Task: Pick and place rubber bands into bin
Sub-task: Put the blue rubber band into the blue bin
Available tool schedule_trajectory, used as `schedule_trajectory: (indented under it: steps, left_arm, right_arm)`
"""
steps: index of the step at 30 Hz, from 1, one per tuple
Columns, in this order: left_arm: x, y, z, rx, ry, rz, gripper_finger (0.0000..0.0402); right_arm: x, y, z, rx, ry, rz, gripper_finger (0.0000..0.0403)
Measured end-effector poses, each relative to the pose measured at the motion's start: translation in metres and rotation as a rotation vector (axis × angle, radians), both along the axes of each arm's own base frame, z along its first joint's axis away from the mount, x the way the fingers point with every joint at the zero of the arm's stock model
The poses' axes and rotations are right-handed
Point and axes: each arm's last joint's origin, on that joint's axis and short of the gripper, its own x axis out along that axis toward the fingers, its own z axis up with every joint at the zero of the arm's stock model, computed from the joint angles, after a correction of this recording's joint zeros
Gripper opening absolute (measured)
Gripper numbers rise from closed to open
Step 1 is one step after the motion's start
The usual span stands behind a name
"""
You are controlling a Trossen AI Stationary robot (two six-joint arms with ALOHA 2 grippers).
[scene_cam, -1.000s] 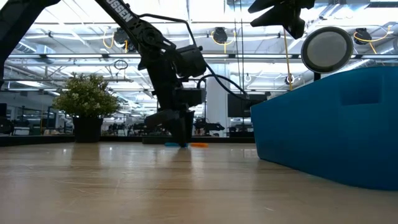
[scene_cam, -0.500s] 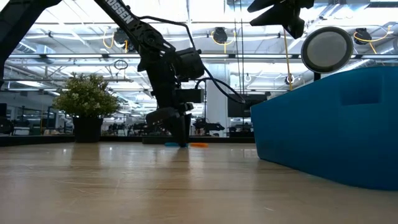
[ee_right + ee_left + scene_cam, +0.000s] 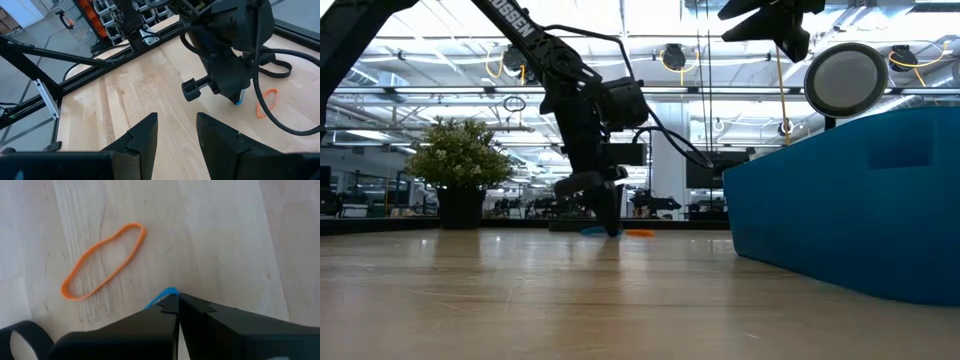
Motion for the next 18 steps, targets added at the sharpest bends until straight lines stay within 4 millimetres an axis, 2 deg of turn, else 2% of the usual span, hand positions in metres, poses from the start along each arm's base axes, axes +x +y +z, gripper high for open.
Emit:
schedule_trajectory:
  steps: [5, 10, 18]
  left_arm:
    - [0.001, -0.004, 0.001, -0.010, -0.006, 0.060, 0.0008]
    - [-0.004, -0.008, 0.014, -0.026, -0.013, 0.140, 0.0008]
    - [-0.017, -0.019, 0.075, -0.068, -0.169, 0.254, 0.0009]
  right_arm:
    - [0.000, 0.000, 0.000, 0.000, 0.000, 0.001, 0.0130]
    - [0.000, 0.000, 0.000, 0.001, 0.000, 0.001, 0.0130]
    - [0.000, 0.004, -0.001, -0.004, 0.022, 0.118, 0.0130]
